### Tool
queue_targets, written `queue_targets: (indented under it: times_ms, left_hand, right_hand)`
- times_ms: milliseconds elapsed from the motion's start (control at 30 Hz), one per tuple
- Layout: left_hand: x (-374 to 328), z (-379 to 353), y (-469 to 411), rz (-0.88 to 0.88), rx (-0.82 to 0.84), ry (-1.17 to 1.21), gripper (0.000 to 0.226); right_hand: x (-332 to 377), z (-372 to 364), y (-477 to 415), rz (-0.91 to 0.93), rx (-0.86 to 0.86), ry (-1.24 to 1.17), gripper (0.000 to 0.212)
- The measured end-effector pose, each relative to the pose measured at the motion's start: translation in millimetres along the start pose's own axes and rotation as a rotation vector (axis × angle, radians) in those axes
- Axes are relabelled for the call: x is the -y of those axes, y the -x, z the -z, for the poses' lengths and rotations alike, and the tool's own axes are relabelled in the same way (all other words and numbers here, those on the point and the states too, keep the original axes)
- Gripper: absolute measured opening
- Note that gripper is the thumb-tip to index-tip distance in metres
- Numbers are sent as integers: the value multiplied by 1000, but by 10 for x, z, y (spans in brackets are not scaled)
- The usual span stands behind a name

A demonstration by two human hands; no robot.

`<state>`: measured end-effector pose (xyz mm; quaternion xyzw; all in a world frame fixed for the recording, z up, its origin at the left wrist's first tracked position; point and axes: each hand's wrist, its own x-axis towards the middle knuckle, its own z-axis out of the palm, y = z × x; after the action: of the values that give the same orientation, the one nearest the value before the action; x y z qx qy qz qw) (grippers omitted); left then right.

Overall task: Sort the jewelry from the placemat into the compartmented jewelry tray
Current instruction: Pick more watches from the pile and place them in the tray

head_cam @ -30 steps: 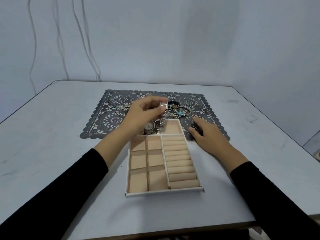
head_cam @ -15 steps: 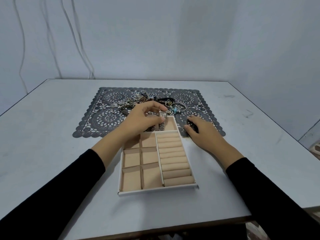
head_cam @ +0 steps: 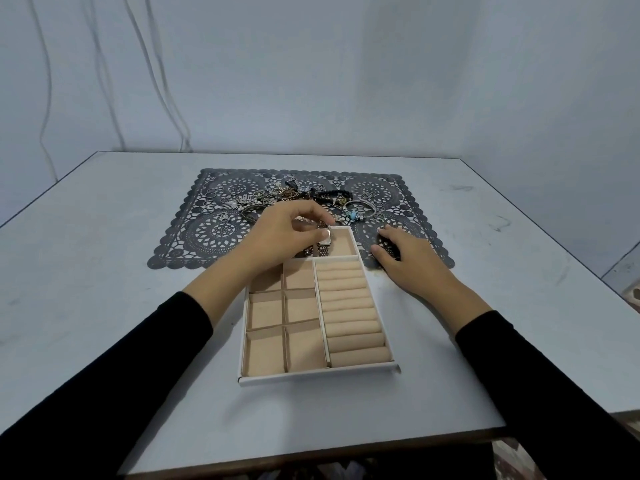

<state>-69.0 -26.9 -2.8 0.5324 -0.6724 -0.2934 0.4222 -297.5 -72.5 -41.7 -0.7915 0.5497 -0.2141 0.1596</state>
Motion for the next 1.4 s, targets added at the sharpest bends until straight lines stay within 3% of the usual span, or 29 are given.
queue_targets:
  times_ms: [267, 733, 1000, 1400]
  left_hand:
    - [0, 58, -86, -68, -15, -173, 19]
    - [32, 181, -235, -77, 123, -177, 12]
    - [45, 172, -310, -193, 275, -401, 21]
    - [117, 192, -280, -272, 298, -449, 18]
  right_hand:
    - [-9, -4, -5, -4, -3, 1, 49]
    - [-29, -13, -29, 17, -10, 17, 48]
    - [-30, -4, -37, 22, -2, 27, 48]
    - [-16, 6, -17, 8, -2, 13, 48]
